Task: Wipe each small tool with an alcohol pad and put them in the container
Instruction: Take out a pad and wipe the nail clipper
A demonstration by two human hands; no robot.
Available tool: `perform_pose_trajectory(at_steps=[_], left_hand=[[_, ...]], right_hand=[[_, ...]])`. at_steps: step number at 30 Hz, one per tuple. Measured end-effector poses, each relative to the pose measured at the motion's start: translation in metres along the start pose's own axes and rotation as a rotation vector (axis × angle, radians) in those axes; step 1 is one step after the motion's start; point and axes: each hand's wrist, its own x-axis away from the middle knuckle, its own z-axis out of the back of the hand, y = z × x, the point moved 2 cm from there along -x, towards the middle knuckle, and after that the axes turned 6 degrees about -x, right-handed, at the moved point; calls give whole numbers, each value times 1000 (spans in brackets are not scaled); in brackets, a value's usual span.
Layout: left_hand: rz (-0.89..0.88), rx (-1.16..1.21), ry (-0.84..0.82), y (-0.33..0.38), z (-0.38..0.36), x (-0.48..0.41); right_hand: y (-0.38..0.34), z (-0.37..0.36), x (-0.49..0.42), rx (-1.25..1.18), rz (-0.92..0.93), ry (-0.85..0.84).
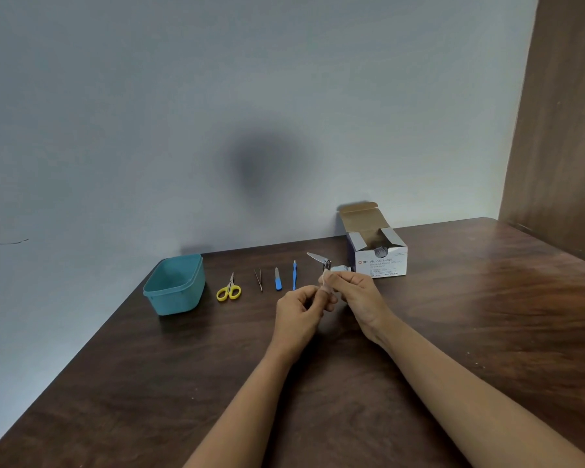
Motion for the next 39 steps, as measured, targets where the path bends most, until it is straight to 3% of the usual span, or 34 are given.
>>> perform_pose_trajectory(at_steps=[6,17,25,32,39], left_hand=[[7,-52,68,-6,0,-2],[21,-87,98,-10,1,-5],[190,382,70,-12,6,-8],[183,439,-69,-12,11,-8],[181,540,-60,-17,12,-10]], right_hand=[[-8,-1,2,24,-37,-77],[-4,5,-1,113,-92,-59],[-8,2,4,158,-70,-258],[-8,1,4,273,-108,-296],[-5,-1,4,287,-86,-231]])
